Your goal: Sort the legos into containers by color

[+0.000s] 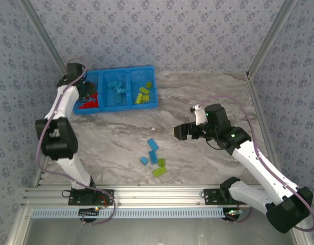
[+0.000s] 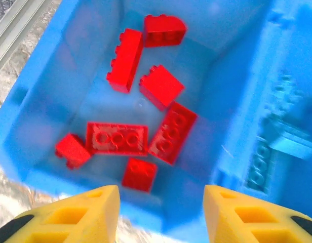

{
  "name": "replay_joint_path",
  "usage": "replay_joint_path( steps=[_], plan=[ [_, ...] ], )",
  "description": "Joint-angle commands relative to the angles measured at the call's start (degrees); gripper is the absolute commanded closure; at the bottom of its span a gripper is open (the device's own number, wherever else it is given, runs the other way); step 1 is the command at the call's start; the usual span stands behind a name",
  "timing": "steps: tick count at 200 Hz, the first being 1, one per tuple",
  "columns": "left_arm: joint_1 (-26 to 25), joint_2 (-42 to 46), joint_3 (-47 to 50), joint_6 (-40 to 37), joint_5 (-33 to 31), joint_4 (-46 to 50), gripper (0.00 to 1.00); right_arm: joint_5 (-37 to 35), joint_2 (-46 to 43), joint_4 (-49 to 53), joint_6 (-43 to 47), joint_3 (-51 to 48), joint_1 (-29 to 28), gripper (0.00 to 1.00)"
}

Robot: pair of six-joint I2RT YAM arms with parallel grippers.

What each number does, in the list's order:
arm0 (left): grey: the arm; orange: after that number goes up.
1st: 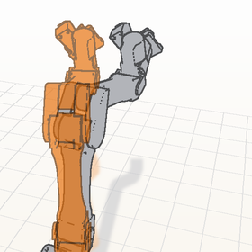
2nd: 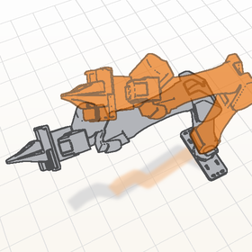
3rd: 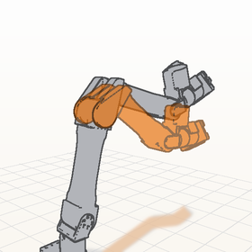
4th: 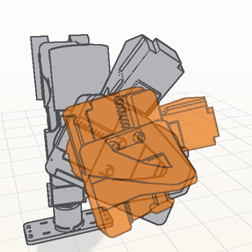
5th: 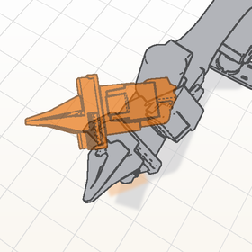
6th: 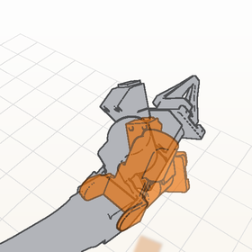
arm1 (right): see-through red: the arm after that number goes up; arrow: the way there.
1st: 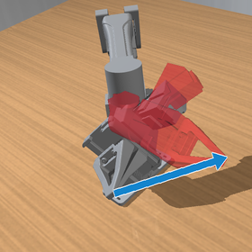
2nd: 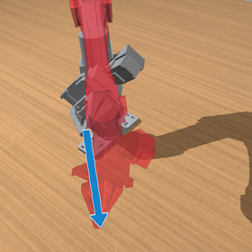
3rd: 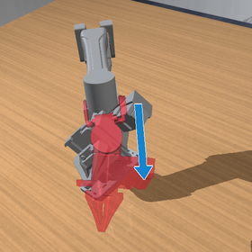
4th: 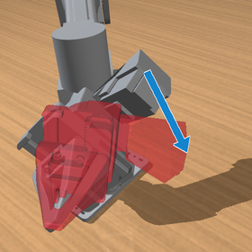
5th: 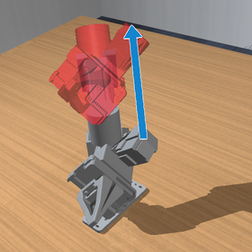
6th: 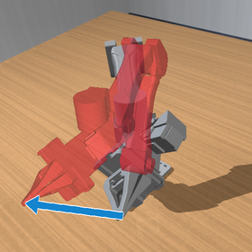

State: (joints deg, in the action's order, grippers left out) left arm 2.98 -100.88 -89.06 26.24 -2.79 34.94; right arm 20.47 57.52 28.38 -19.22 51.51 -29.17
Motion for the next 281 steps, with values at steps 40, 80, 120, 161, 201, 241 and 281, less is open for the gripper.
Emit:
replay_joint_path(
  steps=[40,80,120,161,201,241,281],
  plan=[
    [-16.3,33.1,17.8,-13.4,6.7,-9.4,0.53,-5.5,10.6,-1.8,-3.5,0.6,-7.4,0.02],
    [-26.3,44.7,26.6,-34.3,19.1,-1.3,0.49,-7.7,19.3,-4.2,-6.3,1.9,-13.9,0.04],
    [-35.5,51.9,35.9,-50.5,22.8,7.9,0.33,-13.2,29.1,-3.8,-6.9,6.6,-18.8,0.07],
    [-39.7,52.9,41.9,-59.7,22.1,10.8,0.11,-17.3,38.7,-2.7,-5.4,12.2,-21.4,0.15],
    [-39.8,53.8,46.2,-64.8,18.6,8.1,0.01,-23.1,47.5,0.2,-3.3,20.0,-24.4,0.22],
    [-39.8,55.8,48.5,-67.1,18.1,7.4,0.01,-30.6,53.2,1.7,-4.2,23.2,-25.2,0.39],
    [-39.8,58.2,51.3,-69.5,19.6,7.9,0.01,-29.8,56.3,1.9,-4.9,23.5,-25.2,0.54]
  ],
)
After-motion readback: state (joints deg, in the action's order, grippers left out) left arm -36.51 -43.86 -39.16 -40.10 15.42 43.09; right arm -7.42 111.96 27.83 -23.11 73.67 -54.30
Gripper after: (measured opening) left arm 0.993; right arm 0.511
